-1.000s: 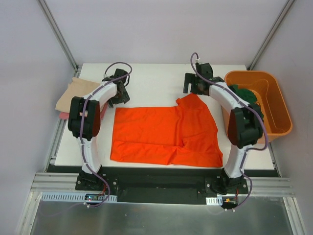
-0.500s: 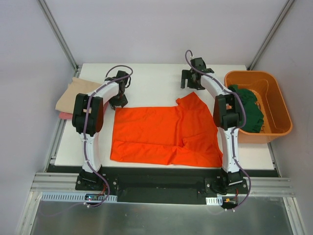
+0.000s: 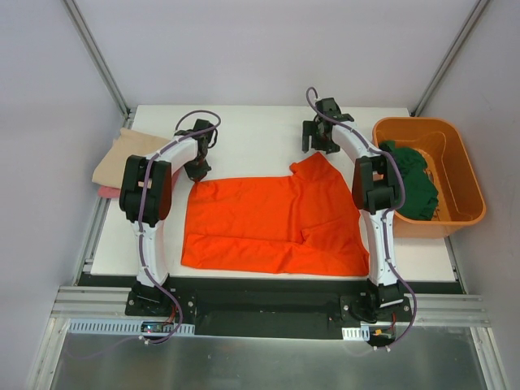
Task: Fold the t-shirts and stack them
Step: Grap the side of the flattened tshirt furthest away from the robot with both arms
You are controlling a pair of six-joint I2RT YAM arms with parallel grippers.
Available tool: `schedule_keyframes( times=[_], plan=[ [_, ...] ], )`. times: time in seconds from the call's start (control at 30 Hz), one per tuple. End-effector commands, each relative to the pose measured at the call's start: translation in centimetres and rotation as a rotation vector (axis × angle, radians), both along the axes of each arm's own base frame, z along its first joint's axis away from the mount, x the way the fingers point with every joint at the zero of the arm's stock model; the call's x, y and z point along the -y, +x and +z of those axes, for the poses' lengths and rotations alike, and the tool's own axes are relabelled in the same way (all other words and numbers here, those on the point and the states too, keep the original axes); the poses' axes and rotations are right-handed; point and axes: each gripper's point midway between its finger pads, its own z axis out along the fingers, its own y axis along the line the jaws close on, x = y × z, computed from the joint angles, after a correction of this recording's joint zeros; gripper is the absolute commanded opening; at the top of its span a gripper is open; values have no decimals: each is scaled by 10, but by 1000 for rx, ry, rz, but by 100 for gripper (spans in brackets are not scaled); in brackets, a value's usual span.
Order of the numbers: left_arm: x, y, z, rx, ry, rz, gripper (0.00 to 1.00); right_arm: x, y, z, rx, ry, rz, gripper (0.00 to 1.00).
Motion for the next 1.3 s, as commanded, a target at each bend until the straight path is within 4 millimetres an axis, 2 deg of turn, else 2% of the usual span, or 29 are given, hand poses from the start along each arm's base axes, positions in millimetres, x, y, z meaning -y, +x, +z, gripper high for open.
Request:
schedule_keyframes(
  times=[0.0, 0.17, 0.27, 0.43, 0.57, 0.6, 0.73, 0.83, 1.03, 1.27],
  plan=[
    [-7, -26, -9, -89, 12, 4, 0, 9, -18, -3, -68, -46, 16, 81],
    [-4, -26, -10, -91, -1, 0, 0, 8, -32, -12, -94, -65, 59, 78],
    [-4, -26, -9, -89, 0, 0, 0, 9, -35, -13, -107, -80, 58, 65],
    [-5, -25, -6, -82, 5, 1, 0, 13, -45, -11, -122, -105, 17, 53],
    [-2, -24, -5, -79, -13, -2, 0, 11, -45, -5, -106, -89, 8, 31],
    [-1, -23, -4, -76, -15, -1, 0, 12, -42, -2, -93, -90, 4, 28],
    [1, -17, -2, -66, -21, -14, 0, 16, -26, 10, -31, -114, -5, 2],
    [3, -7, 3, -48, -23, -27, 0, 22, -9, 24, 33, -132, -22, 0],
    [8, 18, 15, 7, -35, -38, 0, 49, 22, 56, 136, -152, -65, 0],
    [23, 54, 32, 76, -79, -98, 0, 42, 32, 82, 207, -115, 31, 0]
  ],
)
